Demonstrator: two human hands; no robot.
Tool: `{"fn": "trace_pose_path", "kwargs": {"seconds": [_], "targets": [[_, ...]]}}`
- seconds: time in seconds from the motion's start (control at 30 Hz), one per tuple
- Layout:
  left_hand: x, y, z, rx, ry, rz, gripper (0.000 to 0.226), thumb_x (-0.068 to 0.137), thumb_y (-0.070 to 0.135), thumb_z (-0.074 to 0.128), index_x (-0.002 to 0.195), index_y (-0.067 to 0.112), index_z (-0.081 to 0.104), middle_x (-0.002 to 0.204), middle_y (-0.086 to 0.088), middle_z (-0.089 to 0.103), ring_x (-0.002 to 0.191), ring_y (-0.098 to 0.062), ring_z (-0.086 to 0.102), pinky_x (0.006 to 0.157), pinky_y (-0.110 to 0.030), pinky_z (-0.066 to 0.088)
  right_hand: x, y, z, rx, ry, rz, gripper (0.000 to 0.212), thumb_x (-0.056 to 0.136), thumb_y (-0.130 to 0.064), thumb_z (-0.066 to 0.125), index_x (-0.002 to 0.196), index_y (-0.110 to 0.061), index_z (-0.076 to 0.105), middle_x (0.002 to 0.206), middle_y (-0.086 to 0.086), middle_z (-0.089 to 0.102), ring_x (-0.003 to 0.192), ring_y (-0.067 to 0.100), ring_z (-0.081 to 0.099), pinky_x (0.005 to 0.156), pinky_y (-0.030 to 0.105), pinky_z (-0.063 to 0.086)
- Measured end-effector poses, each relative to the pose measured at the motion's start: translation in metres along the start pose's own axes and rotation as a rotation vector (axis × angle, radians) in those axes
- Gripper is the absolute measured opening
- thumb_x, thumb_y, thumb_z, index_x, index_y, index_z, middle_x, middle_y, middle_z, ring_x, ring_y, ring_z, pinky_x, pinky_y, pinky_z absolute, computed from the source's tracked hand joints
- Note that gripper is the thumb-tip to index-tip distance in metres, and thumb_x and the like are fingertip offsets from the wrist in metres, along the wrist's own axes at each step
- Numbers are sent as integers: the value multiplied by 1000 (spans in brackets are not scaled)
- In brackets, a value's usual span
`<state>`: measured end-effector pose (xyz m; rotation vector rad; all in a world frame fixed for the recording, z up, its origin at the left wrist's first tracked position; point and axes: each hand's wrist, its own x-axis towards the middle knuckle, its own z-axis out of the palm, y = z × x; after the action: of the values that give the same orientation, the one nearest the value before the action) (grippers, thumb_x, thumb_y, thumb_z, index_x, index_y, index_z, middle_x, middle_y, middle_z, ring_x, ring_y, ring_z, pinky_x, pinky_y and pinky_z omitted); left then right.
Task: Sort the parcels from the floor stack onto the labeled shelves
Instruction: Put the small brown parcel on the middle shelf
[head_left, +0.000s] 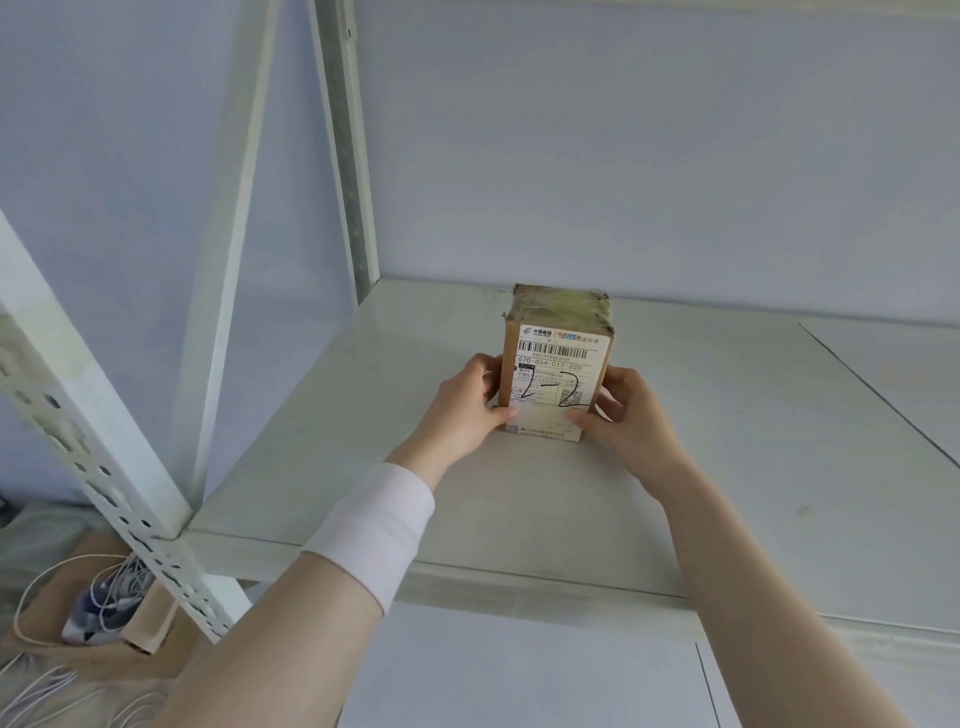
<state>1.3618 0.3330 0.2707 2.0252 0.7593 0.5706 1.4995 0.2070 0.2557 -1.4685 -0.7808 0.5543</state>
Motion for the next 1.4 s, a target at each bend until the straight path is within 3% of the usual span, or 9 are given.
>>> {"fn": "trace_pose_path", "kwargs": {"seconds": [0.13,0.27,0.47,0.6,0.77,0.97,1.2,1.4], "targets": [[11,0,-1,0,-1,1,51,82,0,66,127,5,44,135,-12,54,124,-20,52,99,-24,41,14,3,0,-16,9,14,46,79,10,65,113,-11,45,134,9,53,125,18,51,78,12,52],[19,-1,0,-2,1,-6,52,81,0,67,128,5,43,134,-12,54,123,-20,54,98,-23,40,25,6,-2,-36,8,14,52,78,9,66,123,-5,45,134,9,54,126,20,50,92,25,48],[25,-1,1,-12,4,-23,53,82,1,66,129,7,43,134,-11,55,123,-19,54,96,-21,39,31,9,0,-55,29,-4,57,78,8,67,130,-1,45,133,12,56,124,21,53,91,22,51],[25,1,3,1,17,-21,52,84,2,65,131,7,42,136,-10,53,125,-19,52,96,-19,37,32,9,1,-49,24,-12,58,79,8,66,133,0,45,132,11,56,124,20,52,90,13,47],[23,5,4,25,41,-23,53,84,3,65,132,7,42,137,-9,52,125,-20,51,92,-14,34,30,7,3,-61,29,-23,60,80,8,65,136,-1,45,133,9,56,124,18,52,101,28,45],[16,8,3,51,63,-29,53,84,5,65,132,8,42,136,-8,54,123,-19,52,77,-3,28,25,6,1,-72,37,3,60,79,6,67,135,-5,48,130,7,58,121,16,55,102,38,46],[4,5,4,64,69,-22,53,83,5,67,131,8,44,135,-8,55,122,-19,53,76,-2,28,13,3,-5,-77,26,29,60,75,6,70,132,-4,51,127,9,61,118,17,58,102,38,46],[3,3,3,33,48,-29,54,81,1,68,129,7,44,134,-8,55,122,-17,54,84,-7,35,10,1,-8,-81,25,52,62,73,8,71,131,-2,52,126,11,61,117,18,58,101,38,46]]}}
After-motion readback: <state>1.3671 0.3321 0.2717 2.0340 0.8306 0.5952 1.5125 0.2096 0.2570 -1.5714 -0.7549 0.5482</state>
